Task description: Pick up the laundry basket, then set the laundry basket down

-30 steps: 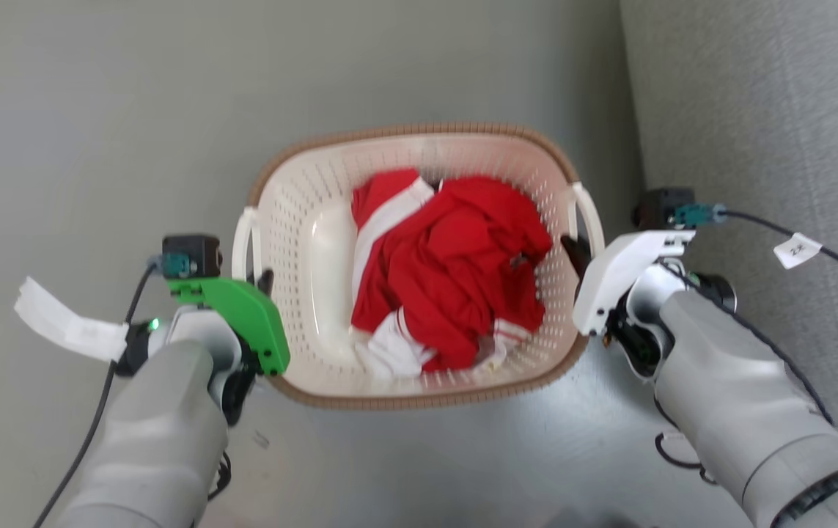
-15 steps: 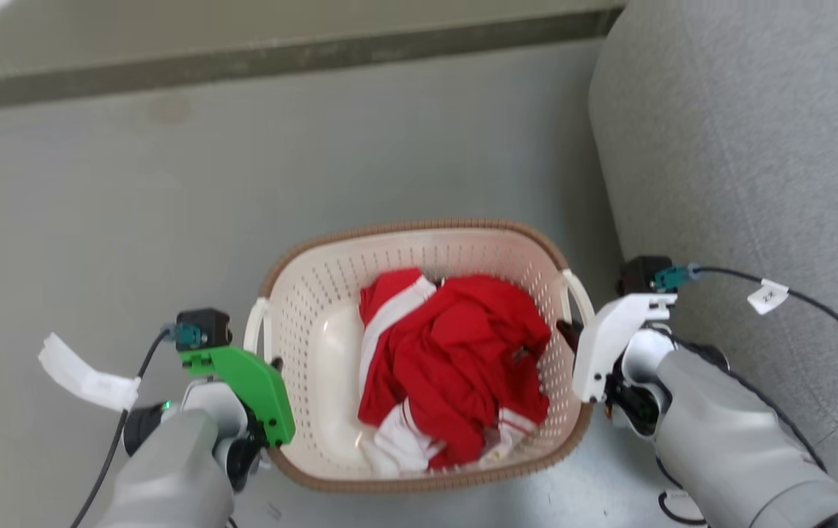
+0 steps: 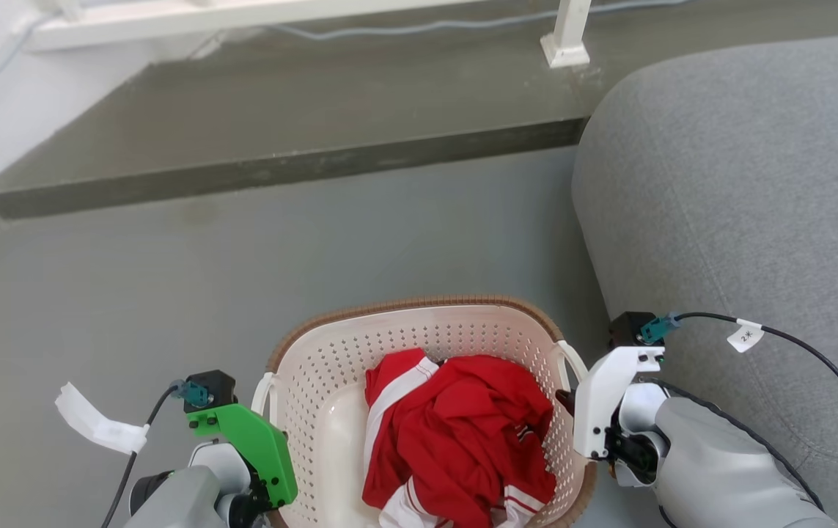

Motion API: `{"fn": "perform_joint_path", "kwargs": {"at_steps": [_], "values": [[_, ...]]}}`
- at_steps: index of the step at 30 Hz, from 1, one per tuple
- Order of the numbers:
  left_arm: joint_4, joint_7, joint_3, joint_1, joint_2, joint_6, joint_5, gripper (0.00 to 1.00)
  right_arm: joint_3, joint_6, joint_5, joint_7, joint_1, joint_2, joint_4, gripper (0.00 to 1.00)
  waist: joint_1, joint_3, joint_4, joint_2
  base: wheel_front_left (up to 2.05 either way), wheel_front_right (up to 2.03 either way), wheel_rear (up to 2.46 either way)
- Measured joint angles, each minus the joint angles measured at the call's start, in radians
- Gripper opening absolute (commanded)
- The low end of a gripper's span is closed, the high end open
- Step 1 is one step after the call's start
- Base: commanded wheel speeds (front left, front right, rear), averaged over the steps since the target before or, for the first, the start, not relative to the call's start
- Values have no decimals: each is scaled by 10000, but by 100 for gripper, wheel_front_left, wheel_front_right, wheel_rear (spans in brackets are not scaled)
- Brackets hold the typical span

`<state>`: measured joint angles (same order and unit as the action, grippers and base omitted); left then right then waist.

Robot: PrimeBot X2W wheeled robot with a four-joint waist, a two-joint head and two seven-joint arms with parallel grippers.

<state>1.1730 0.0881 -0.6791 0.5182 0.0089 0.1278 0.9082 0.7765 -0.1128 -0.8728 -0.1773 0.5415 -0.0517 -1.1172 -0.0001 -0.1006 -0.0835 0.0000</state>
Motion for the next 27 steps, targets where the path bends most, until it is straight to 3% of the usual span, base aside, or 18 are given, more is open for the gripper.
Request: {"fn": "perform_joint_path", "kwargs": {"at_steps": [27], "values": [[-163, 213, -410, 0, 33, -150, 360, 0, 353, 0, -274, -159, 93, -52, -151, 0, 1, 221, -57, 0, 0, 0, 0]]}}
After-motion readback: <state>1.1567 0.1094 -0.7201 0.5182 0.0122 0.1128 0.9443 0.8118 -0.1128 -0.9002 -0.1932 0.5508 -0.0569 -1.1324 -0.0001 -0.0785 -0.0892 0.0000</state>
